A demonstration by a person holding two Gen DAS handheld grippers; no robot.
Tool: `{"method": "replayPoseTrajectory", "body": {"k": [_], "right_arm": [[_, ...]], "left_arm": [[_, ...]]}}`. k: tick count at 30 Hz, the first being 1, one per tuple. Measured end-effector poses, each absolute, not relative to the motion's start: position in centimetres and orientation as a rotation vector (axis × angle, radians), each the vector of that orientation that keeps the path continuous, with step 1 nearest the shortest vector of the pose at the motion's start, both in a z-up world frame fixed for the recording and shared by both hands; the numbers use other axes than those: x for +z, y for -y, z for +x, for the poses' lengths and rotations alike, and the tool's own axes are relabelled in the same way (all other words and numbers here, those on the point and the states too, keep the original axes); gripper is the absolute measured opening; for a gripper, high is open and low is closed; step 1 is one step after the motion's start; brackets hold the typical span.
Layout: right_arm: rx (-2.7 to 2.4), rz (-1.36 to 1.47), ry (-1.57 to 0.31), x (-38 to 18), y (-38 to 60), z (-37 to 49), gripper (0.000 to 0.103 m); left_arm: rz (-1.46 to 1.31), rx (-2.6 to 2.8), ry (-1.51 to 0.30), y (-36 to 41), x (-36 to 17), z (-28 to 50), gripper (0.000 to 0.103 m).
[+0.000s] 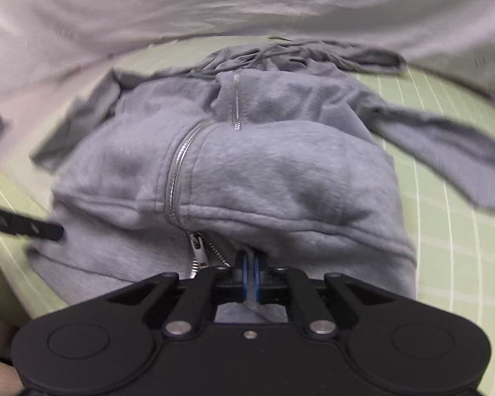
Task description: Fold clothes
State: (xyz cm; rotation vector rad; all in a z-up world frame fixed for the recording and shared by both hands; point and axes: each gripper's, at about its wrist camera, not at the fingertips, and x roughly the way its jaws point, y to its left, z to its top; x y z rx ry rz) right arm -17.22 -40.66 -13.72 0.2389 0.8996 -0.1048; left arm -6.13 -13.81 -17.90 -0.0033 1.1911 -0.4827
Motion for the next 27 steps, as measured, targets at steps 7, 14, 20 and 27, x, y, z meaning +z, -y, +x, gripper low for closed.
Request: {"method": "replayPoseTrajectory", "body": {"k": [7, 14, 20, 27], "right_arm": [[-0.005, 0.722, -0.806, -10.8, 44.1, -21.5, 0.004], [-0.056, 0.716, -0.863, -12.0, 43.8, -21.6, 0.003], [-0.083, 0.608, -0.881, -11.2, 43.4, -21.3, 0.003], [-0.162, 0.327, -0.872, -9.8, 42.3, -21.2, 0.037]], "left_arm": [[-0.035, -0.471, -1.208, 12.7, -17.3, -5.5, 0.037], [0.023, -0.434, -1.187, 12.8, -17.2, -5.4, 0.057], [0.016, -0.437, -1.198, 13.0, -17.9, -5.8, 0.067], [0.095, -0.441, -1.168, 13.6, -18.0, -6.6, 0.067]]}}
